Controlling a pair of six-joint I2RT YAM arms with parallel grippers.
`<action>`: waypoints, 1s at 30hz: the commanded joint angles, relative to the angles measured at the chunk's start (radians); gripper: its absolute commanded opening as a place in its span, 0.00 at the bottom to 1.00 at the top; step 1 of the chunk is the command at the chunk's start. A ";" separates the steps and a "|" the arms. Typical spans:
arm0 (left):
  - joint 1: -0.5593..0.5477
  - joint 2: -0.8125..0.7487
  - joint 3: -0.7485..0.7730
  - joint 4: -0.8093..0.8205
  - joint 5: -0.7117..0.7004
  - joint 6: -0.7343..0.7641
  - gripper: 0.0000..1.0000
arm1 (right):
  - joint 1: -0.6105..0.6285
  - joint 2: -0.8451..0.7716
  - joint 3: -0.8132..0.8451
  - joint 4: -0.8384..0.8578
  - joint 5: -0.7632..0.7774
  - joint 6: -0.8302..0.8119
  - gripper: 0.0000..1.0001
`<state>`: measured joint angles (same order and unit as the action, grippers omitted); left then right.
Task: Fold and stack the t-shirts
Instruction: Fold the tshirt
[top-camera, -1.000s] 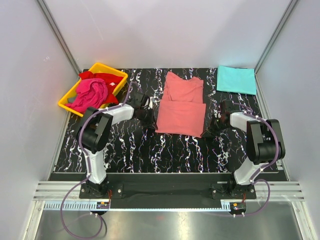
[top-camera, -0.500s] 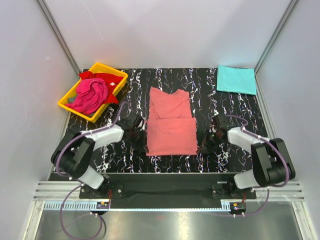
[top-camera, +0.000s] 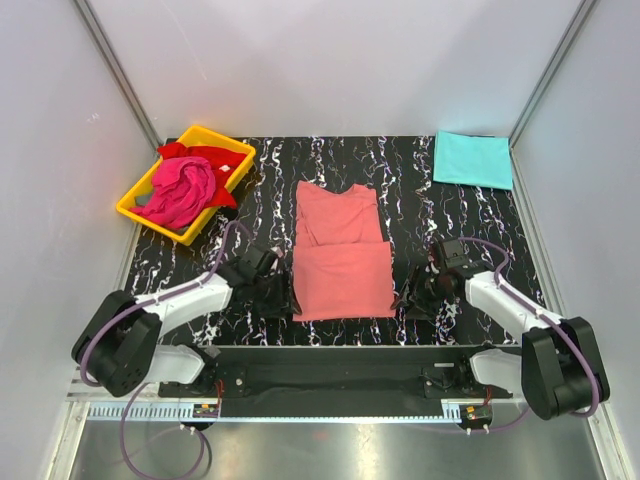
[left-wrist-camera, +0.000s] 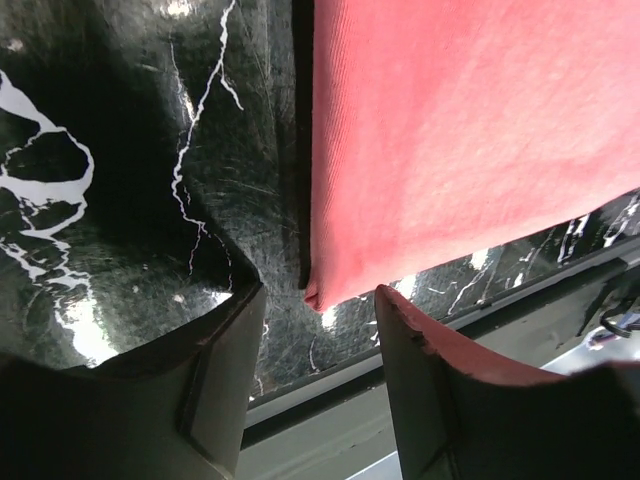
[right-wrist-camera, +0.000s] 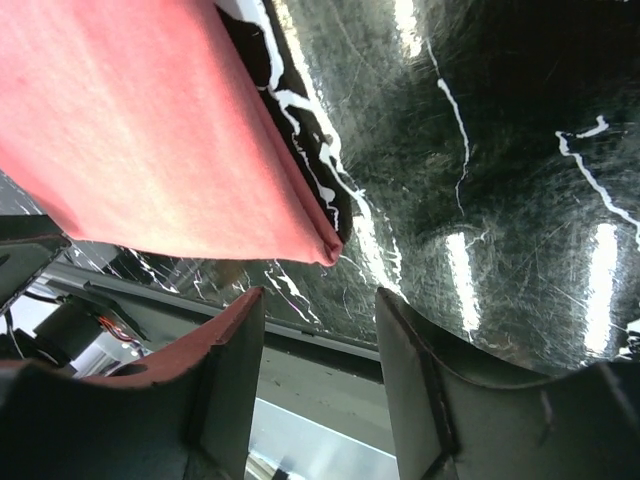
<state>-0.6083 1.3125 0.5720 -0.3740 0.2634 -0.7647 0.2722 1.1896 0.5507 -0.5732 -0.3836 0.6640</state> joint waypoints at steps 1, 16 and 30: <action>-0.005 -0.002 -0.069 0.046 -0.030 -0.044 0.55 | 0.002 0.022 -0.006 0.030 -0.017 0.028 0.56; -0.030 -0.012 -0.118 0.058 -0.062 -0.088 0.39 | 0.004 0.064 -0.074 0.128 -0.014 0.055 0.54; -0.085 -0.009 -0.097 -0.028 -0.148 -0.091 0.45 | 0.012 0.104 -0.057 0.141 0.020 0.056 0.14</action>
<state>-0.6746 1.2789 0.5056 -0.2626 0.2153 -0.8711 0.2745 1.2922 0.4896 -0.4362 -0.4076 0.7280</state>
